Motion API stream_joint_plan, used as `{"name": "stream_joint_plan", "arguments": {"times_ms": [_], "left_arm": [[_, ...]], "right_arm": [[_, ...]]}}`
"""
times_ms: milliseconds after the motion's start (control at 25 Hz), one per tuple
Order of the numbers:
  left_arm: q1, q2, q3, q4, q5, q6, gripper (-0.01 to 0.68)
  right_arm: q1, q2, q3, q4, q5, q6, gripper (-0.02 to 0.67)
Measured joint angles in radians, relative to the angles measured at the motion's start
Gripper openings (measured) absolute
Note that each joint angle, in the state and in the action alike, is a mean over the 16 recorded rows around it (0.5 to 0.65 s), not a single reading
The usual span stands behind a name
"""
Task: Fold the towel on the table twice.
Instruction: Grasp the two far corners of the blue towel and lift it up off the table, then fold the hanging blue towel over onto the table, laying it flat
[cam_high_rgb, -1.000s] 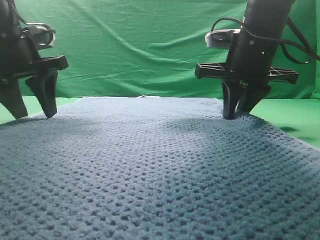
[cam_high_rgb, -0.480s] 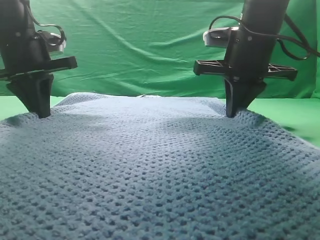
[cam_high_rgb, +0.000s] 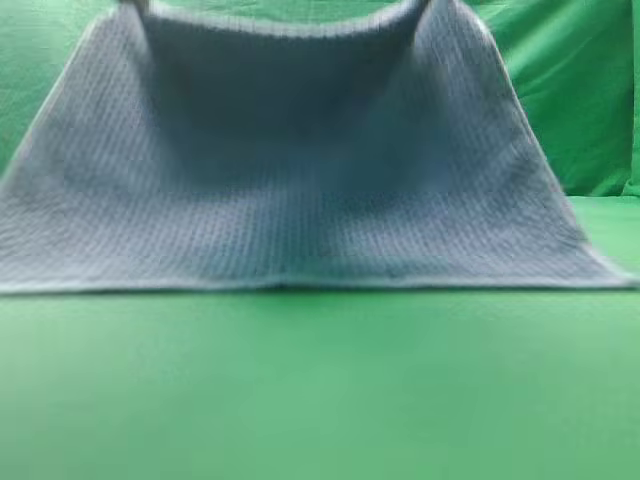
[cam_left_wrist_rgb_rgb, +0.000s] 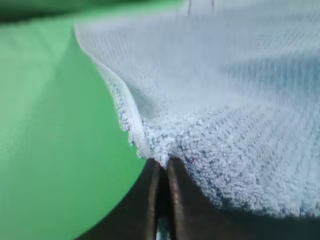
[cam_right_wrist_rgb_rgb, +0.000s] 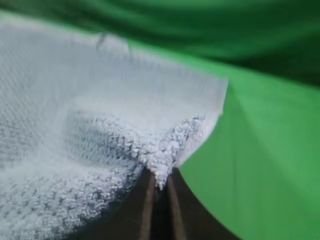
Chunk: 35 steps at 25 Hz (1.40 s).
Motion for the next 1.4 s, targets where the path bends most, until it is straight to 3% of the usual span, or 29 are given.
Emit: {"name": "stream_joint_plan", "arguments": {"times_ms": [240,480,1040,1400], "left_arm": [[0.0,-0.017,-0.223,0.0,-0.008,-0.015,0.0],[0.0,-0.018,-0.263,-0.001,-0.01,-0.034,0.0],[-0.007,-0.093,-0.022,-0.017,0.027,-0.055,0.0],[-0.016,-0.311,0.28,-0.05,-0.064,-0.061,0.0]], "right_arm": [[-0.023,-0.006,-0.196,-0.045,-0.017,-0.001,0.0],[-0.048,-0.008,-0.225,-0.057,-0.01,-0.001,0.0],[-0.06,-0.066,-0.081,-0.044,0.157,0.0,0.0],[-0.048,-0.223,0.07,-0.012,0.195,0.002,0.0]]}}
